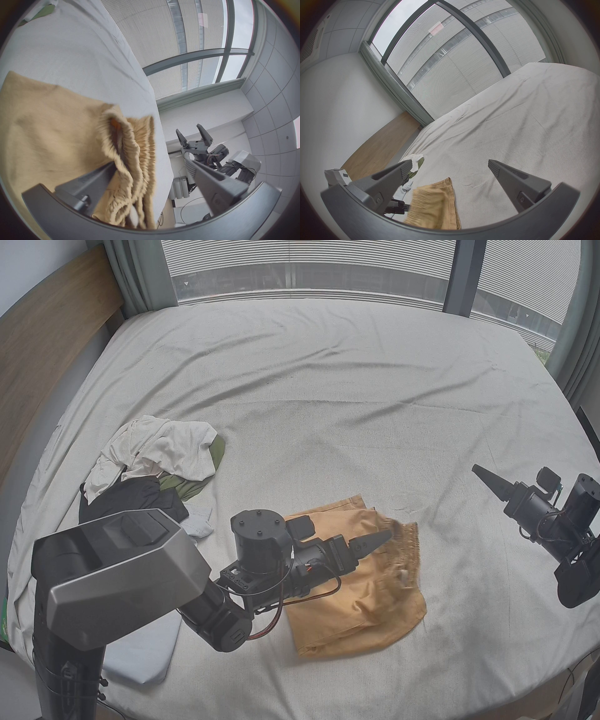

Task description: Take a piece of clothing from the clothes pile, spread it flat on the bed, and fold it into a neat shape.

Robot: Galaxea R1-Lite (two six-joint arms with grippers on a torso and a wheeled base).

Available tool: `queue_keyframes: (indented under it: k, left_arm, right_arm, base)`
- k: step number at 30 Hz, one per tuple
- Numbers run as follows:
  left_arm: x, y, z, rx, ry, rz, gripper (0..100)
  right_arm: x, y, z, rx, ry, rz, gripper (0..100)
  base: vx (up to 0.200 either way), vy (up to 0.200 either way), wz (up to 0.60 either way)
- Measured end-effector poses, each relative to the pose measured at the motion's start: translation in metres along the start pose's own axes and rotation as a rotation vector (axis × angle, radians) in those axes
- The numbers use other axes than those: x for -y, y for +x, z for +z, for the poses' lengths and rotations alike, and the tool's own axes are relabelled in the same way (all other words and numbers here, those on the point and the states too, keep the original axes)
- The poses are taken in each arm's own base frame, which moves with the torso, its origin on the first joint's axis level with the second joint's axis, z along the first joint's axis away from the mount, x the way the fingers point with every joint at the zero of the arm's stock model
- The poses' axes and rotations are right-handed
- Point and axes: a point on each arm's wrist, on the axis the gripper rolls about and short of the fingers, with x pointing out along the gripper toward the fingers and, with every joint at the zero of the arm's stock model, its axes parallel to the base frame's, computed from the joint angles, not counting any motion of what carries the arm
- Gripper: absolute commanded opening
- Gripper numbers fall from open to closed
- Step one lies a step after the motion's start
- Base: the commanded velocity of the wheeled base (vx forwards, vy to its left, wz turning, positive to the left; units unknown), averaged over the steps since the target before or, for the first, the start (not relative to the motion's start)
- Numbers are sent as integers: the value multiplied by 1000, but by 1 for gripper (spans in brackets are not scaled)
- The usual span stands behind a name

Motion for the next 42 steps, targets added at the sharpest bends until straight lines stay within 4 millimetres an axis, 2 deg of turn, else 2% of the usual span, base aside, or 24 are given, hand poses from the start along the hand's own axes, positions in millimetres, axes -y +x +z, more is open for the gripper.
queue_keyframes:
  k: [12, 22, 27, 35, 42]
  left_arm:
    - [2, -27, -4, -22, -1, 53, 100]
    - [12, -68, -10, -48, 5, 98, 100]
    - [11, -95, -1, -20, 50, 136, 100]
    - [3, -137, 1, 26, 274, 180, 100]
    - [-5, -154, -2, 40, 268, 215, 100]
  right_arm:
    - [-4, -3, -10, -40, 16, 5, 100]
    - [-37, 1, -69, -285, 99, 136, 100]
    - [-40, 2, -90, -367, 128, 149, 100]
    - [-46, -1, -118, -482, 159, 158, 100]
    - [-42, -8, -146, -599, 175, 127, 100]
  base:
    - [0, 0, 0]
    - [0, 0, 0]
    - [0, 0, 0]
    - [0, 0, 0]
    - [0, 0, 0]
